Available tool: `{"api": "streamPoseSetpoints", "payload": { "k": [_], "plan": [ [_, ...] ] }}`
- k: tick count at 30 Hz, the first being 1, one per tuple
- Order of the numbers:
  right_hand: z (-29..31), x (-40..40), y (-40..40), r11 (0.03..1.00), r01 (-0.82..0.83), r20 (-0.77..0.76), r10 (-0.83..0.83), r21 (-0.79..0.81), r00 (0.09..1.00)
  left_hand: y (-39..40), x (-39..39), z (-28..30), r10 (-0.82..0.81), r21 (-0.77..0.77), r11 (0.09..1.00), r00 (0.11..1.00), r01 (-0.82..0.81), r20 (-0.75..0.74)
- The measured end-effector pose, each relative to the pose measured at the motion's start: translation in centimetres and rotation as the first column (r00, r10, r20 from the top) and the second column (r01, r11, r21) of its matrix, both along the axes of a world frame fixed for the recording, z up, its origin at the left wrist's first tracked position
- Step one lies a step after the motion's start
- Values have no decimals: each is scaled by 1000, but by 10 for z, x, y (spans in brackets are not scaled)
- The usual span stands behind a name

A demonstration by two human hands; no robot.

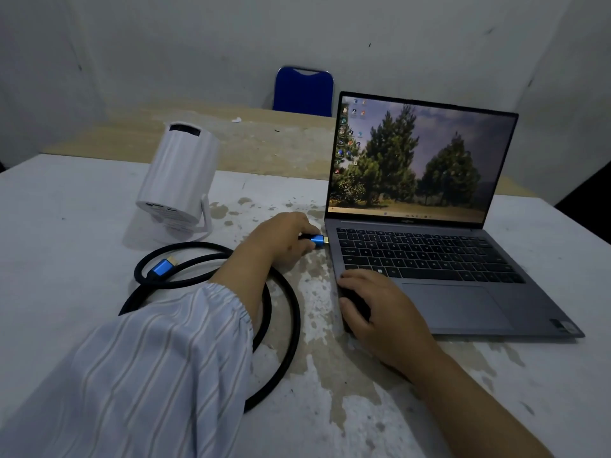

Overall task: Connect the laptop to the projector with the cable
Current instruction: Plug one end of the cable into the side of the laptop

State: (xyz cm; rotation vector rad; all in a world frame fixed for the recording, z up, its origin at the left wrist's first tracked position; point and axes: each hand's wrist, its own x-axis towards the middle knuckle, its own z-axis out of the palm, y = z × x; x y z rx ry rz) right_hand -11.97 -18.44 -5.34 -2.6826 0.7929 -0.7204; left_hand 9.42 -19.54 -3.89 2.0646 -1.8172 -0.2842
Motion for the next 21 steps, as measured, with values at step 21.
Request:
{"api": "streamPoseSetpoints", "payload": {
  "k": [21],
  "plan": [
    [4,1,5,999,32,-46,-30,37,999,-5,0,2,-41,-29,999,998,43,54]
  ]
}}
